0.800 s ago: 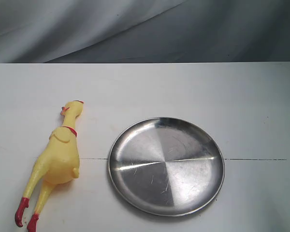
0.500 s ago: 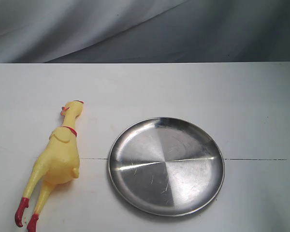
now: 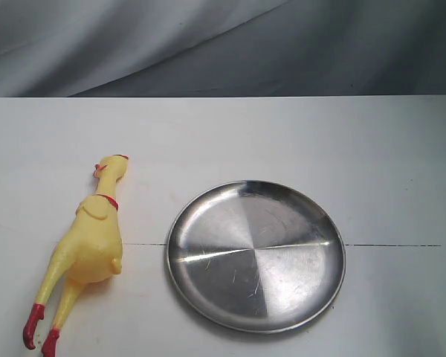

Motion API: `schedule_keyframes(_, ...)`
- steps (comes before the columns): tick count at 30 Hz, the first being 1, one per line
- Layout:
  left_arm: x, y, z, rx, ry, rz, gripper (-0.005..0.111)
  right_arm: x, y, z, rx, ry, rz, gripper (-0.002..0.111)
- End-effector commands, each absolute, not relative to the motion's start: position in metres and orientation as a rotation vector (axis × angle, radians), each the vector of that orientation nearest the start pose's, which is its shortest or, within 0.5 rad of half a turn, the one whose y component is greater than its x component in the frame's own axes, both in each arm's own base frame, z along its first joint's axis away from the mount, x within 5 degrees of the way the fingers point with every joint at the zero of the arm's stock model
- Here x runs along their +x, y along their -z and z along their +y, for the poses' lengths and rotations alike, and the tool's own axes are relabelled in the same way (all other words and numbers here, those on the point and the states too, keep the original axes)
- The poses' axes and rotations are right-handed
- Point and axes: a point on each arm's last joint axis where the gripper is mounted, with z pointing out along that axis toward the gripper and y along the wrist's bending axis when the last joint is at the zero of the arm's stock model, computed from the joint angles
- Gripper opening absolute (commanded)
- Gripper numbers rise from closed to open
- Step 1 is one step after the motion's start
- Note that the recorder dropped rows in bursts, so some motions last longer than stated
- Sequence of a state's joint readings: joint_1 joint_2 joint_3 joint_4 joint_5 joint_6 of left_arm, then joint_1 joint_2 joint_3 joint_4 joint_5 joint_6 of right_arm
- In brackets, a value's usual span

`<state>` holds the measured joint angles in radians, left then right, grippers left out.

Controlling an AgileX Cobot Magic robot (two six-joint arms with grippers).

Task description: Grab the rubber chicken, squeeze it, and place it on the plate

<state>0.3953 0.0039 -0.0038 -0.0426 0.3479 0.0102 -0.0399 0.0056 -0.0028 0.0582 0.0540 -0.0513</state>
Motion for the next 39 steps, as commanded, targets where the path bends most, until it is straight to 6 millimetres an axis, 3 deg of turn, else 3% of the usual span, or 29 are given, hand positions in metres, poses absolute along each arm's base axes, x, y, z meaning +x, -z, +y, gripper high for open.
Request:
schedule_keyframes(1, 0.05, -0.183, 0.019, -0.37, -0.243, 1.79, 0.0, 0.055, -0.223, -0.003, 0.031, 0.053, 1.38, 0.0)
schedule_keyframes(8, 0.05, -0.183, 0.019, -0.372, -0.242, 1.789, 0.0, 0.041, -0.256, -0.007, 0.114, 0.002, 0.978, 0.0)
schedule_keyframes(12, 0.05, -0.183, 0.019, -0.372, -0.242, 1.789, 0.0, 0.037, -0.281, -0.008, 0.192, -0.091, 1.056, 0.0)
schedule_keyframes(16, 0.05, -0.183, 0.019, -0.37, -0.243, 1.79, 0.0, 0.038, -0.325, -0.005, 0.146, -0.079, 1.127, 0.0)
schedule_keyframes(18, 0.05, -0.183, 0.019, -0.37, -0.243, 1.79, 0.0, 0.059, -0.35, -0.002, 0.129, -0.101, 1.308, 0.0)
schedule_keyframes(20, 0.05, -0.183, 0.019, -0.37, -0.243, 1.79, 0.0, 0.093, -0.357, 0.002, 0.116, -0.145, 1.567, 0.0)
schedule_keyframes(24, 0.05, -0.183, 0.019, -0.37, -0.243, 1.79, 0.0, 0.136, -0.337, 0.017, 0.077, -0.303, 1.993, 0.0)
schedule_keyframes(28, 0.05, -0.183, 0.019, -0.372, -0.241, 1.789, 0.0, 0.162, -0.307, 0.03, 0.049, -0.384, 2.24, 0.0)
schedule_keyframes(32, 0.05, -0.183, 0.019, -0.372, -0.241, 1.789, 0.0, 0.182, -0.29, 0.033, 0.068, -0.386, 2.317, 0.0)
schedule_keyframes(39, 0.05, -0.183, 0.019, -0.37, -0.243, 1.79, 0.0, 0.207, -0.279, 0.038, 0.269, -0.527, 2.281, 0.0)
